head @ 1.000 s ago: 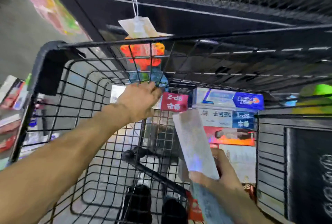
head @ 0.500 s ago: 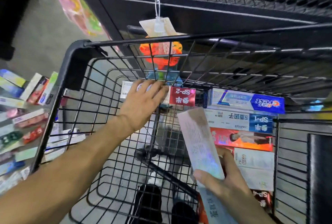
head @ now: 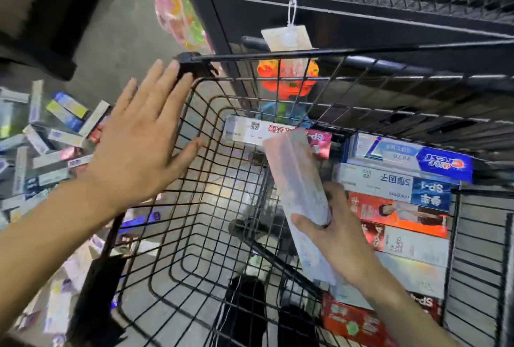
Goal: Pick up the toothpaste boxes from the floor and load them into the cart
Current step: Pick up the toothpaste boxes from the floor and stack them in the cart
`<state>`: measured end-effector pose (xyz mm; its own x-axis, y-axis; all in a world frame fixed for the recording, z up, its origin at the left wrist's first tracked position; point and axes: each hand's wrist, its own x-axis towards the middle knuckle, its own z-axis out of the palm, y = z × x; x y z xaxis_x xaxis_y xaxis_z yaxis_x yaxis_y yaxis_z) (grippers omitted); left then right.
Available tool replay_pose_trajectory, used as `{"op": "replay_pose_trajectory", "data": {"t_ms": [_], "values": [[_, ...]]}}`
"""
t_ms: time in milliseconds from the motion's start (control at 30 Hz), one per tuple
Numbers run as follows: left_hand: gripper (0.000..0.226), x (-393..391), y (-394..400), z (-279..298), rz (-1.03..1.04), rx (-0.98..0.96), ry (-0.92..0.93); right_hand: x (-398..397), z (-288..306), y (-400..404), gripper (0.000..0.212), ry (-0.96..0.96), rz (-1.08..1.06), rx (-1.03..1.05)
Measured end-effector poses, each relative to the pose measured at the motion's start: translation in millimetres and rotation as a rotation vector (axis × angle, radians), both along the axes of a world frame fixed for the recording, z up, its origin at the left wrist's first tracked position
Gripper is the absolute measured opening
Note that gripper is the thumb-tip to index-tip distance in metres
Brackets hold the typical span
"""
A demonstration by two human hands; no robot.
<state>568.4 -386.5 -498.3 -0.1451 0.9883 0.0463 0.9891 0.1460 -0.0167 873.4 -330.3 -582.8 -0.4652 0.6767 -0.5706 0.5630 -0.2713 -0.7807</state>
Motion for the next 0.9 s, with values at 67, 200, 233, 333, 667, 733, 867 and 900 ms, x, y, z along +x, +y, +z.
{"op": "replay_pose_trajectory", "data": {"t_ms": [67,200,233,333,667,733,867,900], "values": [[0.083,-5,-5,-11,0.042,-0.025,-0.098,-17,-3,4,0.054,-0.010,0.033,0.044],[0.091,-3,-3,-15,0.031,-0.003,-0.095,-46,-8,12,0.055,0.069,0.111,-0.060],[0.090,-4,-4,-15,0.028,0.001,-0.085,-52,-7,14,0.057,0.087,0.129,-0.096],[0.086,-3,-4,-14,0.036,0.010,-0.082,-68,-5,24,0.070,0.040,0.216,-0.089],[0.083,-7,-4,-19,0.000,0.014,-0.033,-88,-52,49,0.083,-0.563,0.724,0.871],[0.081,-7,-4,-19,0.002,0.021,-0.042,-86,-70,45,0.074,-0.553,0.726,0.853],[0.077,-6,-4,-18,0.014,0.024,-0.026,-87,-85,37,0.044,-0.429,0.558,0.859],[0.076,-6,-4,-18,0.018,0.020,-0.014,-88,-86,34,0.050,-0.413,0.566,0.898]]}}
